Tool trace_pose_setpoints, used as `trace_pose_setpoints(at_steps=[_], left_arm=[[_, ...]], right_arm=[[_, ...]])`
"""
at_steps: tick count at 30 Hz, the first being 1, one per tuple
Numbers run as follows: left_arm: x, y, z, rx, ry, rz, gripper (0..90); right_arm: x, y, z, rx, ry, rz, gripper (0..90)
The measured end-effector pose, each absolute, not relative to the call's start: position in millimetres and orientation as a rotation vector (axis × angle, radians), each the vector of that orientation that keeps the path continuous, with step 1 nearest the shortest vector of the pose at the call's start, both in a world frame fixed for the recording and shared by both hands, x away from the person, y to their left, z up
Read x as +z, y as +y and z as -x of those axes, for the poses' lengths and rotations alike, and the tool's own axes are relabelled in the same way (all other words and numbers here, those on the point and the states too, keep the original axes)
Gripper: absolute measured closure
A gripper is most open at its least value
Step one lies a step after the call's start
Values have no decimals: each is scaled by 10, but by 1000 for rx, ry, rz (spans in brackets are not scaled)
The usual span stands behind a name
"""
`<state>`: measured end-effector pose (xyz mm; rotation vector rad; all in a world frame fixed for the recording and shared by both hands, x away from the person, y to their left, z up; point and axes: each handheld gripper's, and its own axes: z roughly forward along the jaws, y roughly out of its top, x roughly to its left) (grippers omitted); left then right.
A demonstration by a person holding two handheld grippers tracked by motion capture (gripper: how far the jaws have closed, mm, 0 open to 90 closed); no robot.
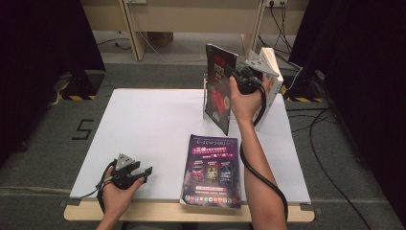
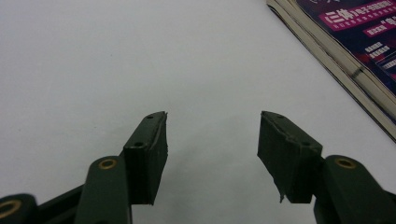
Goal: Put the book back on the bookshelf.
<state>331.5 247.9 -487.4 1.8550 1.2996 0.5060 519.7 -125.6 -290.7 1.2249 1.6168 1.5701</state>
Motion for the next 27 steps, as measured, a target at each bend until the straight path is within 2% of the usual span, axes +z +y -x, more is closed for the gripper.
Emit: trace_pose_setpoints(at_steps=[27], left_arm=[[-4879, 2479, -3324, 506, 1299, -1853, 419]], right_arm=[[-2923, -1172, -5534, 1562, 1531, -1259, 869]])
